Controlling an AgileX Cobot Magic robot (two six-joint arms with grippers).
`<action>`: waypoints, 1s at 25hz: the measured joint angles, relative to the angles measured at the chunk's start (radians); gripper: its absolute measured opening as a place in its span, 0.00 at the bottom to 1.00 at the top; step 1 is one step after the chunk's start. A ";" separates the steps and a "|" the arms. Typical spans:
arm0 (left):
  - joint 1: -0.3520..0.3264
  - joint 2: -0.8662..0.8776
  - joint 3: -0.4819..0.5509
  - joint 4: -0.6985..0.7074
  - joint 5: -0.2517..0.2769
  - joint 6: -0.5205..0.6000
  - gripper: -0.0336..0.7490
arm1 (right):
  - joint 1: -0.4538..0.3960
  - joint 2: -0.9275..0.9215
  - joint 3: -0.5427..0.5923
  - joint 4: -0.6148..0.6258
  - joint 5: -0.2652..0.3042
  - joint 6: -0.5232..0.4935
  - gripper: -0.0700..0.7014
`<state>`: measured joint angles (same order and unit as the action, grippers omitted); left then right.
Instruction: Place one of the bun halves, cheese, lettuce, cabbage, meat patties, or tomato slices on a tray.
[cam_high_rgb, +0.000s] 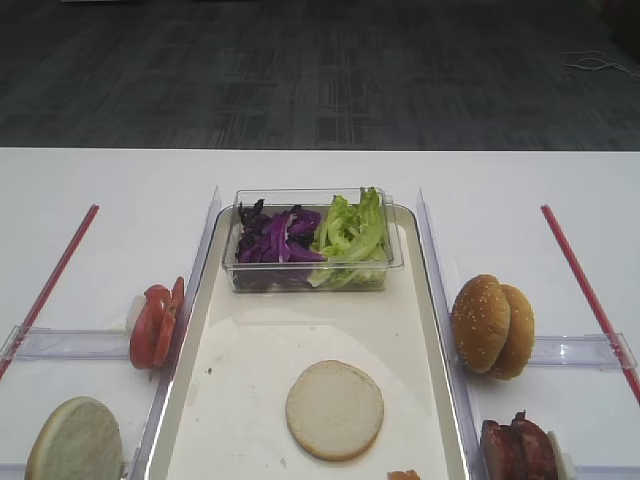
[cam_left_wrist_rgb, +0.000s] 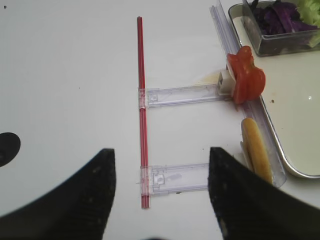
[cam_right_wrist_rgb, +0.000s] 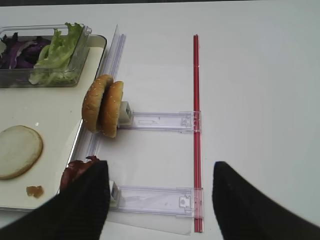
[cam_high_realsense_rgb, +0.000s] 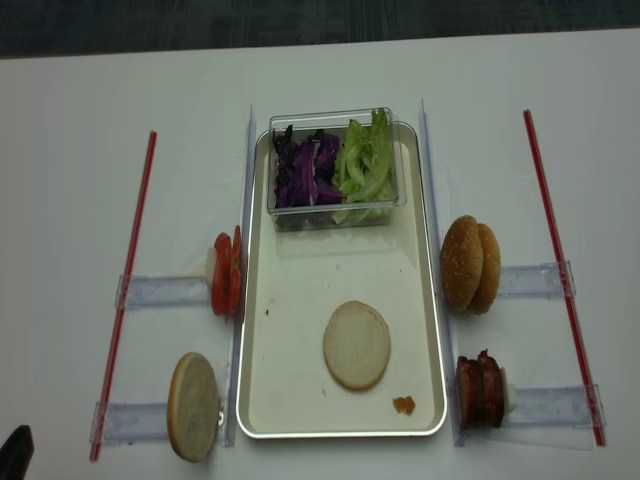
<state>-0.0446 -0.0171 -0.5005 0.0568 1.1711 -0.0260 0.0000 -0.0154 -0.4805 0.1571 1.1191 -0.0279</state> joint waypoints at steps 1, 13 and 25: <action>0.000 0.000 0.000 0.000 0.000 0.000 0.58 | 0.000 0.000 0.000 0.000 0.000 0.000 0.68; 0.000 0.000 0.009 0.000 0.000 -0.019 0.58 | 0.000 0.000 0.000 0.000 0.000 0.000 0.68; 0.000 0.000 0.009 0.000 0.000 -0.019 0.58 | 0.000 0.000 0.000 0.000 0.000 0.000 0.68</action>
<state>-0.0446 -0.0171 -0.4911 0.0568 1.1711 -0.0449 0.0000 -0.0154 -0.4805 0.1571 1.1191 -0.0279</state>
